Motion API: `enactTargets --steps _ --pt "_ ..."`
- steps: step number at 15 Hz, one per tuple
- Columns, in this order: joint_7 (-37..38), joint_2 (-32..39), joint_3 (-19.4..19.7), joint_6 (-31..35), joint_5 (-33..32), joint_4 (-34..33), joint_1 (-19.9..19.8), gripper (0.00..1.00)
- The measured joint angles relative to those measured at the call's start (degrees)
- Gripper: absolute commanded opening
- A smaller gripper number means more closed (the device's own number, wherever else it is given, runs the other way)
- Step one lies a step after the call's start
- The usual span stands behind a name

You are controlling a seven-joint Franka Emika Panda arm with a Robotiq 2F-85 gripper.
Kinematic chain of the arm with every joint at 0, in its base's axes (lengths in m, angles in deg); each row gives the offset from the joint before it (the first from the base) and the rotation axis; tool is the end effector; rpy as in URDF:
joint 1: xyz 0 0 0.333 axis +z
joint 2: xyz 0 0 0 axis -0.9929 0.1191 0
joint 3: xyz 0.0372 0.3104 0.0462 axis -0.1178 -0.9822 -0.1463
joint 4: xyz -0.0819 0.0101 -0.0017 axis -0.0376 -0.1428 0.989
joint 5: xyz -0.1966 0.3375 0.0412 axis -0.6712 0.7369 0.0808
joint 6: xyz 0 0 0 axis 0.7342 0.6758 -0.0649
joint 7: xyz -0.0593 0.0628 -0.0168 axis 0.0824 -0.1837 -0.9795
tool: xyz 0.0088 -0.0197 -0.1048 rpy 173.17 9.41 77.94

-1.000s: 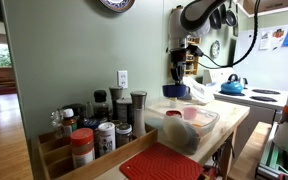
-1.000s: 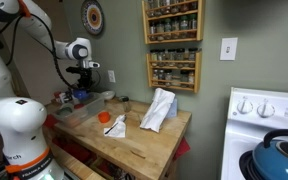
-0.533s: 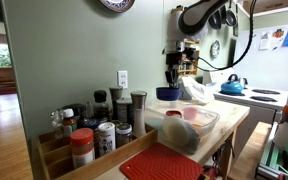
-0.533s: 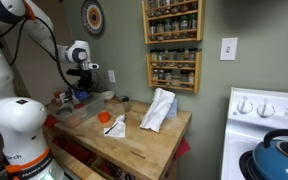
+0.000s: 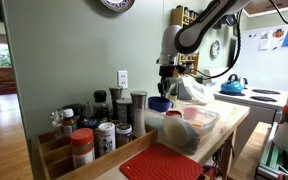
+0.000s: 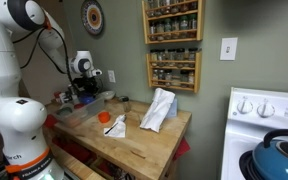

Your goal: Put the blue cup and red cup inside the container

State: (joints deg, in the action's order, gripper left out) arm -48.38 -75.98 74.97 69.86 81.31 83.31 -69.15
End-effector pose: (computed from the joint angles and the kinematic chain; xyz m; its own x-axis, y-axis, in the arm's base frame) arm 0.4697 0.2478 0.3148 0.9358 0.3361 0.1061 0.3435 -0.9372 -0.0604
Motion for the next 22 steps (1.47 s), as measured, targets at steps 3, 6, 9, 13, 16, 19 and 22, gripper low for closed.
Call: enactTargets --steps 3,6,9,13,16,19,22 --pt "1.4 2.9 0.4 3.2 -2.3 -0.7 0.0 0.01" --pt "3.7 5.7 0.6 4.0 -4.9 -2.0 0.4 0.01" --pt "6.4 8.2 1.1 4.1 -7.1 -3.0 1.3 0.26" --pt "8.0 10.6 1.3 4.1 -7.0 -4.4 2.1 0.52" --pt "7.9 9.7 1.3 4.1 -5.5 -5.4 1.9 0.74" --pt "5.9 5.8 1.2 3.2 -2.1 -5.4 1.2 0.96" --pt "4.2 -0.2 1.6 -0.8 0.8 -4.3 -0.4 1.00"
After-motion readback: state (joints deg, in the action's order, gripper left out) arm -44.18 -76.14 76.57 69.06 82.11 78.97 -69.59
